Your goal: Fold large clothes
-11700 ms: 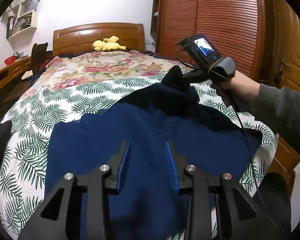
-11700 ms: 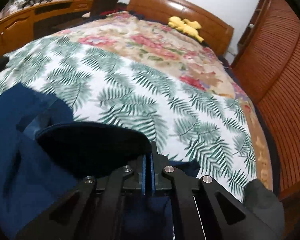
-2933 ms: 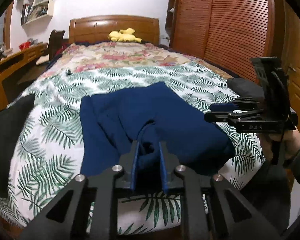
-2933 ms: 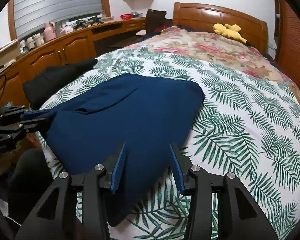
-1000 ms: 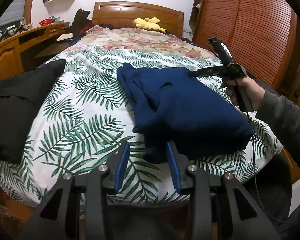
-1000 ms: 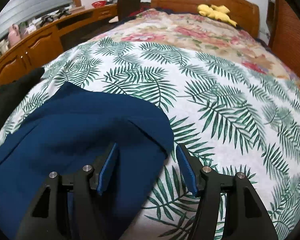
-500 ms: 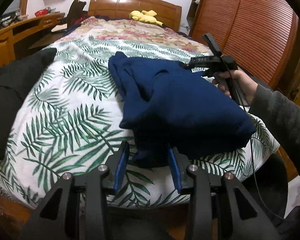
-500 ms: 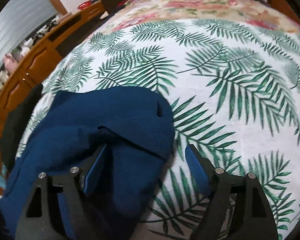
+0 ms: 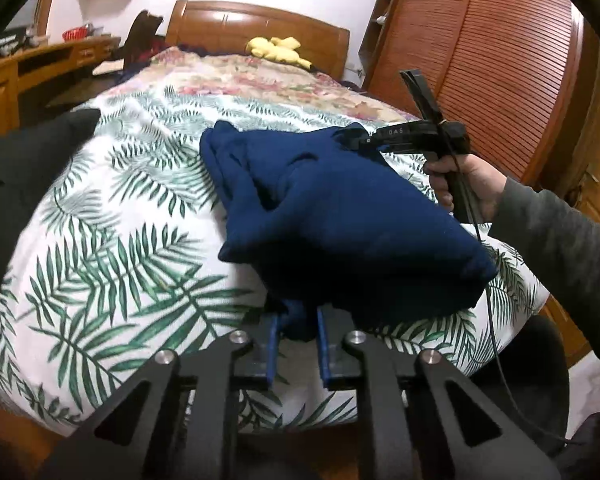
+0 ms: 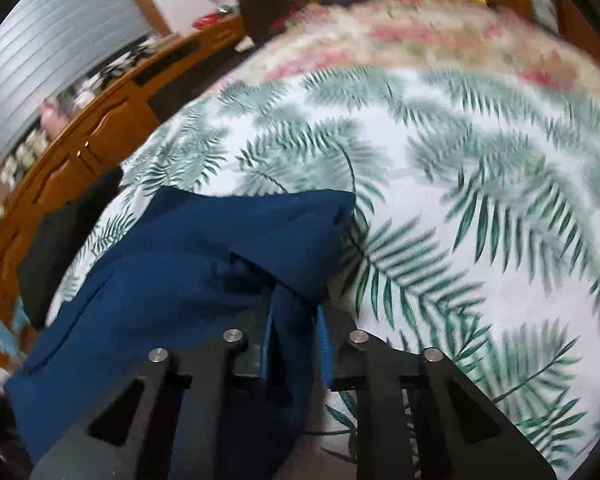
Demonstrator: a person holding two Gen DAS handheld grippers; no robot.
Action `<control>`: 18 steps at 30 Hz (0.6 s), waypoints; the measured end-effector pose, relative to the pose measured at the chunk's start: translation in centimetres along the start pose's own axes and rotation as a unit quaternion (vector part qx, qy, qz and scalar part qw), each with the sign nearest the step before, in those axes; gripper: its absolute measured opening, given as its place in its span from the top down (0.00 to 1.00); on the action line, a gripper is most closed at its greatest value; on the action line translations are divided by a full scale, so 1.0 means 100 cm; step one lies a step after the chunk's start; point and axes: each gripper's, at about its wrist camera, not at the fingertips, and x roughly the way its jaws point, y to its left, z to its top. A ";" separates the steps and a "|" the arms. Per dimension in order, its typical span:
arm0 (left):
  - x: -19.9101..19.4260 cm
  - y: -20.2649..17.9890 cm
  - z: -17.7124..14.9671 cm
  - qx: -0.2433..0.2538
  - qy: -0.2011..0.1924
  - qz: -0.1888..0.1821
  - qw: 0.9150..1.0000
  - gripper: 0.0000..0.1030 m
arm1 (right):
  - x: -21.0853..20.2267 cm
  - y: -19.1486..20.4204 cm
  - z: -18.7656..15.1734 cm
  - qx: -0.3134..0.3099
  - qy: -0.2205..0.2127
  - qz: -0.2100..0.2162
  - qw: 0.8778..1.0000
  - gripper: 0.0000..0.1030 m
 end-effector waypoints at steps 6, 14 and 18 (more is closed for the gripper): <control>-0.020 0.009 0.017 0.010 -0.029 -0.001 1.000 0.89 | -0.029 0.043 0.013 -0.042 -0.059 -0.049 0.996 0.89; -0.060 0.062 0.046 0.014 -0.077 0.044 0.996 0.91 | -0.035 0.112 0.055 -0.086 -0.099 -0.065 0.989 0.90; -0.089 0.102 0.060 0.012 -0.097 0.086 0.991 0.91 | -0.024 0.170 0.089 -0.118 -0.112 -0.056 0.985 0.90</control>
